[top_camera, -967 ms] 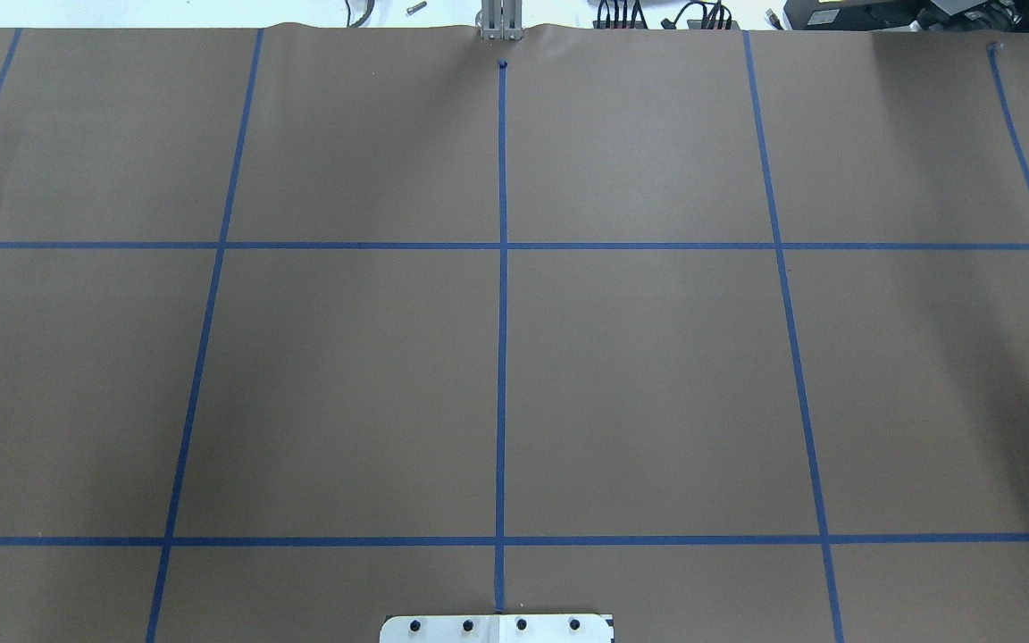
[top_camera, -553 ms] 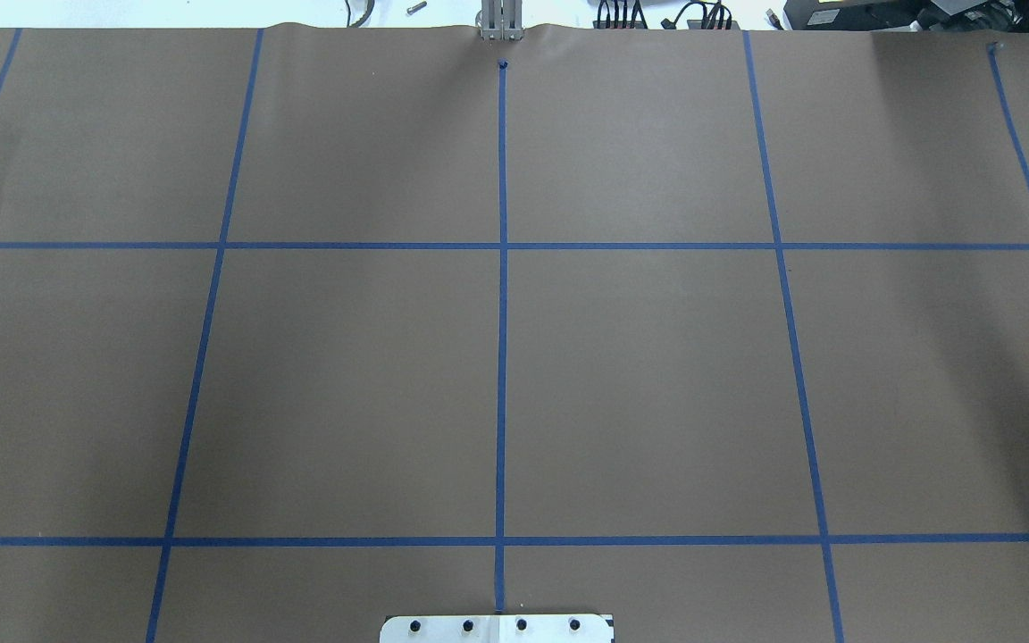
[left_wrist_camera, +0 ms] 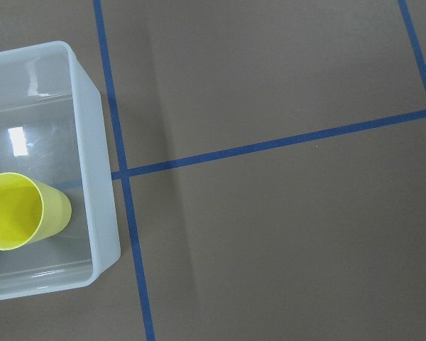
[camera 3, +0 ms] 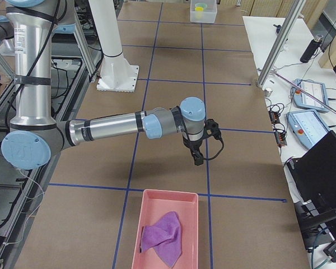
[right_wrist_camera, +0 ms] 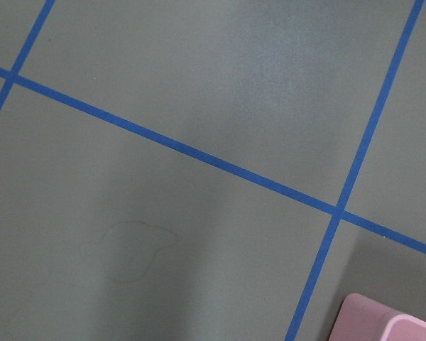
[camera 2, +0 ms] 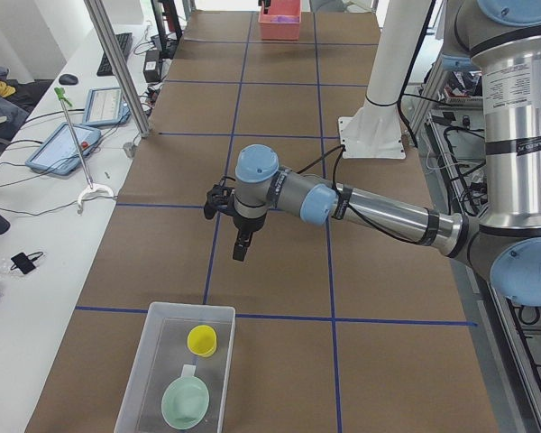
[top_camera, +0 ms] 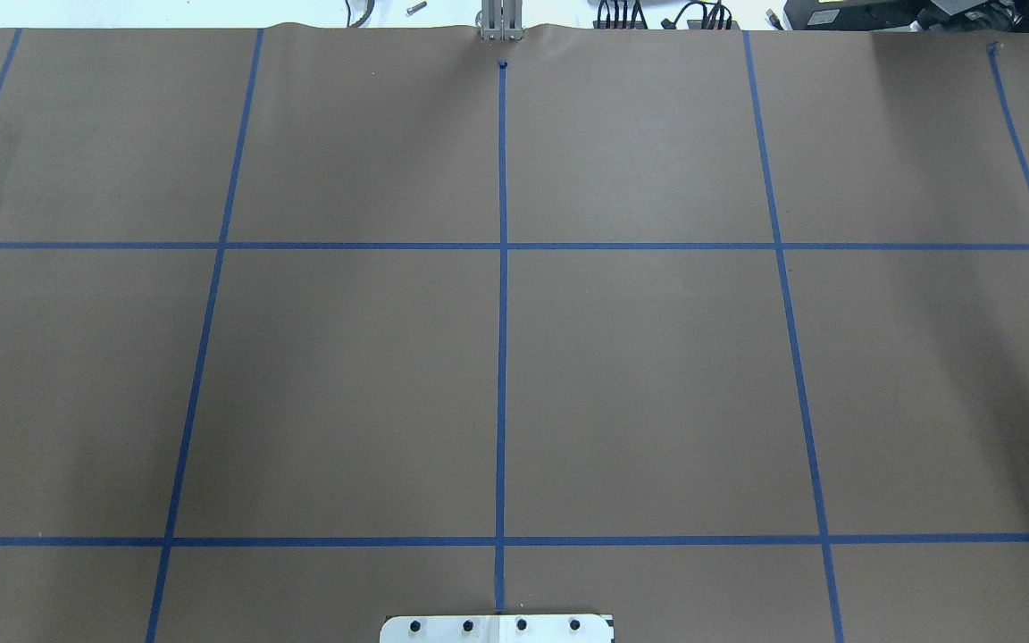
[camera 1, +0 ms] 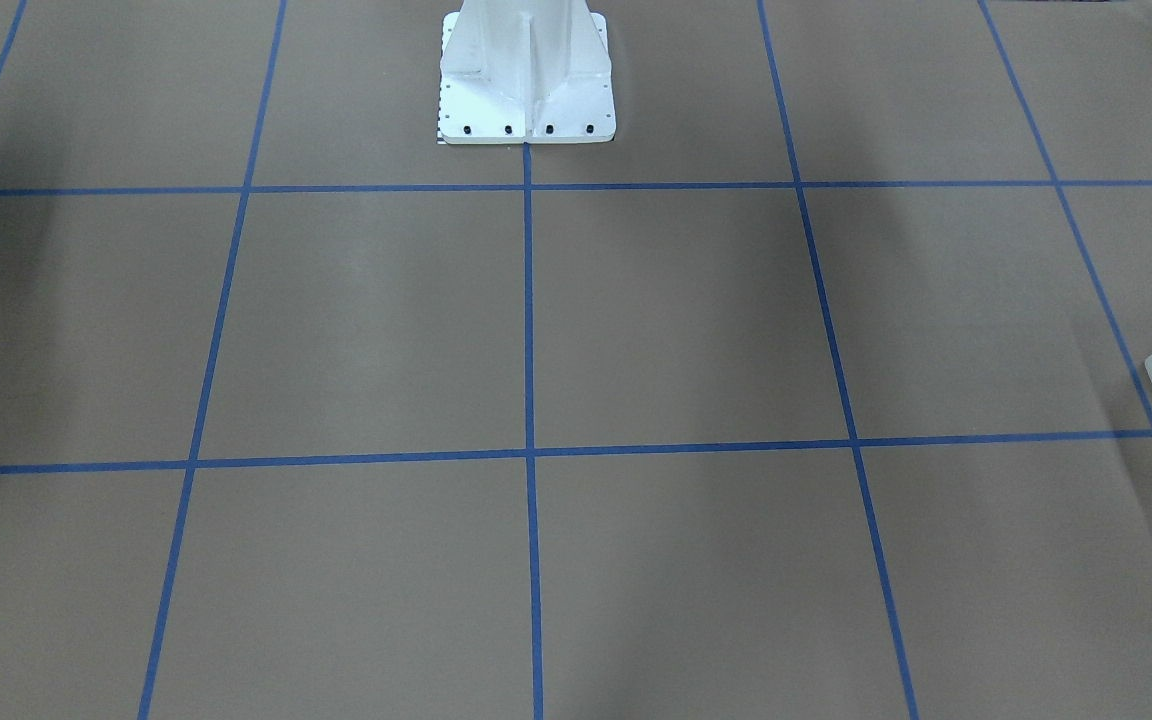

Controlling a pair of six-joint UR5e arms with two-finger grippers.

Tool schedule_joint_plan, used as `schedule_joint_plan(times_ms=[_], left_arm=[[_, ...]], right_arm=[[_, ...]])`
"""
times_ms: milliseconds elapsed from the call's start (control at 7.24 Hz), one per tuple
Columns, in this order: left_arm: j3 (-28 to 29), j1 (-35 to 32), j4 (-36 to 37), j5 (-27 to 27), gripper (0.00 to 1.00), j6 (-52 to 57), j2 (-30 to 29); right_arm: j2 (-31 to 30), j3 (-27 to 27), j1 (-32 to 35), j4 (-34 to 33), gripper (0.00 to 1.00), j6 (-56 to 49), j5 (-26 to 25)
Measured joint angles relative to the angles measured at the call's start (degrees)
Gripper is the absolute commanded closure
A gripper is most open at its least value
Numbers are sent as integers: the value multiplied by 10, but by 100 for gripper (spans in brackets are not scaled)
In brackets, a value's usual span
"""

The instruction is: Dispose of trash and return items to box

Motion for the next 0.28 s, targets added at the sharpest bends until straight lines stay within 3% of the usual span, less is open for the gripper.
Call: schedule_joint_plan(times_ms=[276], left_arm=[[-1, 1, 0, -3, 2, -3, -1]], right_arm=[[0, 1, 0, 0, 0, 0, -3]])
